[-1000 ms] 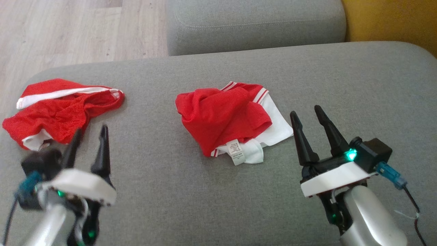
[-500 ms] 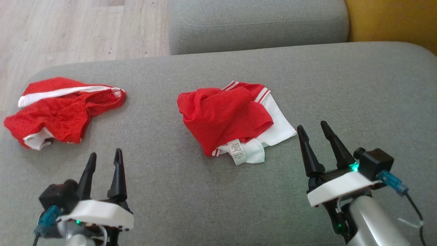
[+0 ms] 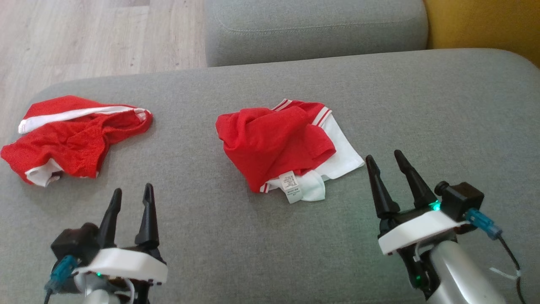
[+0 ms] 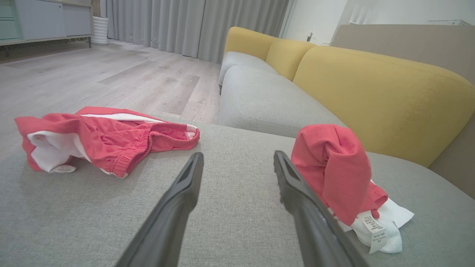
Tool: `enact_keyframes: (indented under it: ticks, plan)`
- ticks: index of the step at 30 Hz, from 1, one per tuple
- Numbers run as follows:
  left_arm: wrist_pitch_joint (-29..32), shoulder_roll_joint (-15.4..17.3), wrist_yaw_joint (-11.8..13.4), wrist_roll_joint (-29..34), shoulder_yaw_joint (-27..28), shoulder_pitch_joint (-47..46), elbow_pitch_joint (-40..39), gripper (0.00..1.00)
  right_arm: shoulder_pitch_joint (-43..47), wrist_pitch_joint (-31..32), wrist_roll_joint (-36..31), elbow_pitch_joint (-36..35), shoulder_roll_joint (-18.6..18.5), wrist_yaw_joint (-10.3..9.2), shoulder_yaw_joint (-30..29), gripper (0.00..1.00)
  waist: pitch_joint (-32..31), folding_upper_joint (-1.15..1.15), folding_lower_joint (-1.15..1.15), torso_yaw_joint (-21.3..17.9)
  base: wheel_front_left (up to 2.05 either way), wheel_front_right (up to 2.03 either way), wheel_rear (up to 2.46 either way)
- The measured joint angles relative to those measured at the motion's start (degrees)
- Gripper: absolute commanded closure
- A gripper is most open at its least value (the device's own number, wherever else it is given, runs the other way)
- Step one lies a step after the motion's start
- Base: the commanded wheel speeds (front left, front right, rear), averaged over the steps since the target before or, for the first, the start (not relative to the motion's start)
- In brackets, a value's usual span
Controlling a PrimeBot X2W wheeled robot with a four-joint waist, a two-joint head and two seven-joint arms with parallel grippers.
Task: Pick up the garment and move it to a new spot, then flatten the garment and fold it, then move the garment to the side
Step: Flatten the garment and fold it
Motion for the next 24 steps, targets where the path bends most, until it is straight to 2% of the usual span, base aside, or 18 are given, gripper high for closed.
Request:
enact_keyframes:
  ticks: [6, 9, 14, 20, 24]
  plan:
    - [0.00, -1.30, -1.32, 1.04, 1.05, -0.01, 0.77, 0.00, -0.21, 0.14, 0.57, 2.46, -0.18, 0.00, 2.07, 0.00, 0.27, 0.00, 0.00, 0.66, 0.00, 0.00, 0.00]
    - [0.00, -1.81, -2.05, 1.21, 1.25, -0.02, 1.35, 0.00, -2.25, 2.81, 1.27, 5.34, -0.60, 0.00, 2.38, 0.00, 0.70, 0.00, 0.00, 1.22, 0.00, 0.00, 0.00]
    - [0.00, -2.81, -3.30, 2.02, 1.42, -0.65, 1.85, 0.00, -9.23, 10.12, 1.75, 12.17, -1.63, 0.00, 0.41, 0.00, 2.14, 0.00, 0.00, 2.54, 0.00, 0.00, 0.00]
    - [-0.01, -3.55, -4.26, 2.60, 2.75, -2.97, 2.53, 0.00, -15.79, 20.59, 1.40, 22.67, -1.54, 0.00, -5.46, 0.00, 4.44, 0.00, 0.00, 4.97, 0.00, 0.00, 0.00]
    - [-0.01, -4.33, -4.82, 3.11, 2.94, -3.44, 3.35, 0.00, -18.63, 25.46, 0.93, 27.58, -1.18, 0.00, -8.22, 0.00, 5.78, 0.00, 0.00, 6.52, 0.00, 0.00, 0.00]
